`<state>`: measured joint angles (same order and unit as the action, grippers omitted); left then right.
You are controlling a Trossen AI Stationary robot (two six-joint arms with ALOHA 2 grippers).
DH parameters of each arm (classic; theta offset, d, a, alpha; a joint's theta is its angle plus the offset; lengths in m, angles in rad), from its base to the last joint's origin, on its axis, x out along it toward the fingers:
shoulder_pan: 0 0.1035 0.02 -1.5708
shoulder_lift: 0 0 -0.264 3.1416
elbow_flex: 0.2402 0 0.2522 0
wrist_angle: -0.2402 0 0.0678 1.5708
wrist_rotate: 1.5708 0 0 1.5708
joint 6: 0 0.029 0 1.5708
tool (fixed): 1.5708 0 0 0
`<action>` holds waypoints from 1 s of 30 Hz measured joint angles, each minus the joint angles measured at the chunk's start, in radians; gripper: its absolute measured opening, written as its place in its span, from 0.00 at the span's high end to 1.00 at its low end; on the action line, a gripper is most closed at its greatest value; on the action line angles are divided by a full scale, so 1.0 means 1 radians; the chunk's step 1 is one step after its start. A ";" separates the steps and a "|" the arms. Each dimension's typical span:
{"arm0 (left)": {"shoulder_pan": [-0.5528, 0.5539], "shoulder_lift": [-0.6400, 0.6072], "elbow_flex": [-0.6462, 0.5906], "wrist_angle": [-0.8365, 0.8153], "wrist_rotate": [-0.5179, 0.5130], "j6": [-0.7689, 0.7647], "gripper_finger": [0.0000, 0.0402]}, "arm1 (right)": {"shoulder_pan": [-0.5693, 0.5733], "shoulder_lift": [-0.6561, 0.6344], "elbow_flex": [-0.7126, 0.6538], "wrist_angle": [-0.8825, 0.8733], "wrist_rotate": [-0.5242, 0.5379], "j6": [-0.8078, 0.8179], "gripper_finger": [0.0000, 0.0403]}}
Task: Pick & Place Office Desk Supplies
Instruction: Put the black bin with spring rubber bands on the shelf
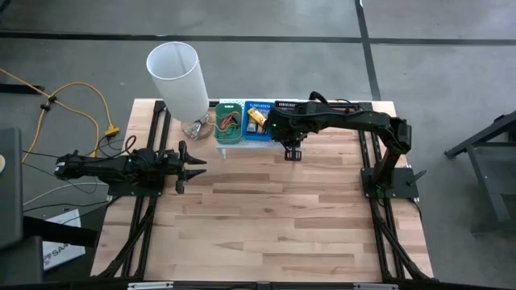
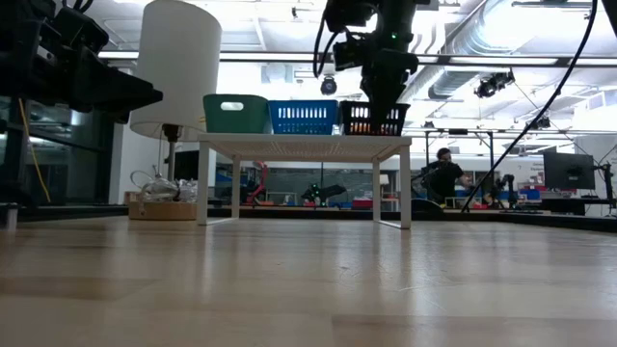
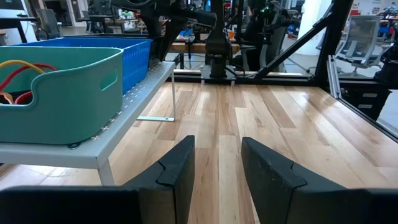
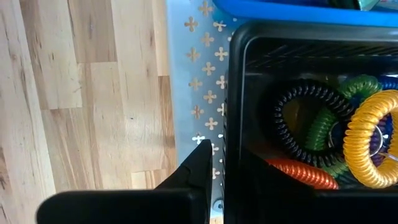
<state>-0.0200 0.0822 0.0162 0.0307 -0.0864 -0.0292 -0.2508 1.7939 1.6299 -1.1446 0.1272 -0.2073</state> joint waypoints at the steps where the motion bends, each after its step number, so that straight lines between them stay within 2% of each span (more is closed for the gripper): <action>1: 0.000 0.000 0.000 0.000 0.000 0.000 0.69 | 0.000 0.000 0.000 0.000 0.000 0.000 0.91; 11: 0.000 0.000 0.000 0.000 0.000 0.000 0.69 | 0.000 0.000 0.000 -0.003 -0.005 -0.006 0.89; 21: 0.000 0.000 0.000 0.000 0.000 0.000 0.69 | 0.000 0.000 0.000 -0.003 -0.001 -0.006 0.68; 30: 0.000 0.000 0.000 0.000 0.000 0.000 0.69 | 0.000 -0.002 0.000 -0.001 0.001 -0.007 0.59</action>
<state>-0.0200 0.0822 0.0164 0.0307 -0.0866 -0.0292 -0.2508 1.7922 1.6299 -1.1458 0.1284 -0.2142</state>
